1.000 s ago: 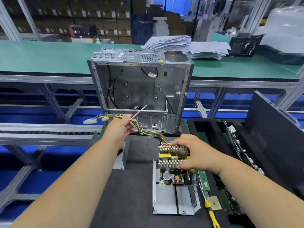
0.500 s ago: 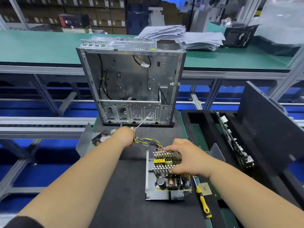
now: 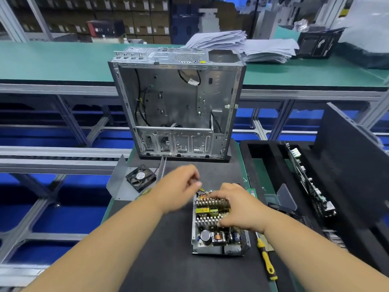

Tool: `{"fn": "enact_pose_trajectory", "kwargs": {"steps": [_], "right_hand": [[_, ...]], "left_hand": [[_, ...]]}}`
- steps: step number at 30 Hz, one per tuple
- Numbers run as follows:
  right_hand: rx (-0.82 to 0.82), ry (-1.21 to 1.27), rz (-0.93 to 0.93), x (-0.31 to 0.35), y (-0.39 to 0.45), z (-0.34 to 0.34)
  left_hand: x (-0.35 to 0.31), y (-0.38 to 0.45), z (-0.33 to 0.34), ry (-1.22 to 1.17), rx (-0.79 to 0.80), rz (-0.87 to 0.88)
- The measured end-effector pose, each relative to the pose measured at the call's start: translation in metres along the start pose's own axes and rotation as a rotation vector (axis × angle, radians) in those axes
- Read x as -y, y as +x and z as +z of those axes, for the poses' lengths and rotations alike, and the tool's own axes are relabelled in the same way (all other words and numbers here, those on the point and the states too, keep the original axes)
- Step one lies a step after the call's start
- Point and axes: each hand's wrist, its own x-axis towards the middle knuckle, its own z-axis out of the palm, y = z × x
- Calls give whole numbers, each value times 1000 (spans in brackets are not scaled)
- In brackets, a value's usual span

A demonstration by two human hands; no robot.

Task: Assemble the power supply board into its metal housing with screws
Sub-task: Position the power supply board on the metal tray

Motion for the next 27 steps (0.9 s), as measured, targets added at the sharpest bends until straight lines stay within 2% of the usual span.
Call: {"fn": "enact_pose_trajectory", "kwargs": {"steps": [3, 6, 16, 18, 20, 23, 25, 27], "right_hand": [[-6, -10, -9, -3, 1, 3], [-22, -12, -7, -7, 1, 7], [3, -3, 35, -9, -4, 7], [-44, 65, 28, -12, -7, -2], [-161, 54, 46, -21, -9, -14], [-194, -50, 244, -38, -12, -25], [-97, -9, 377, -45, -12, -22], [-27, 22, 407, -45, -10, -16]], "left_hand": [[-11, -4, 12, 90, 224, 112], [-10, -6, 22, 101, 309, 71], [-10, -7, 47, 294, 258, 16], [-12, -8, 49, 371, 284, 36], [-14, -8, 51, 451, 294, 54], [-11, -11, 53, 502, 288, 60], [-10, -14, 53, 485, 275, 53], [-10, -15, 53, 464, 259, 52]]}}
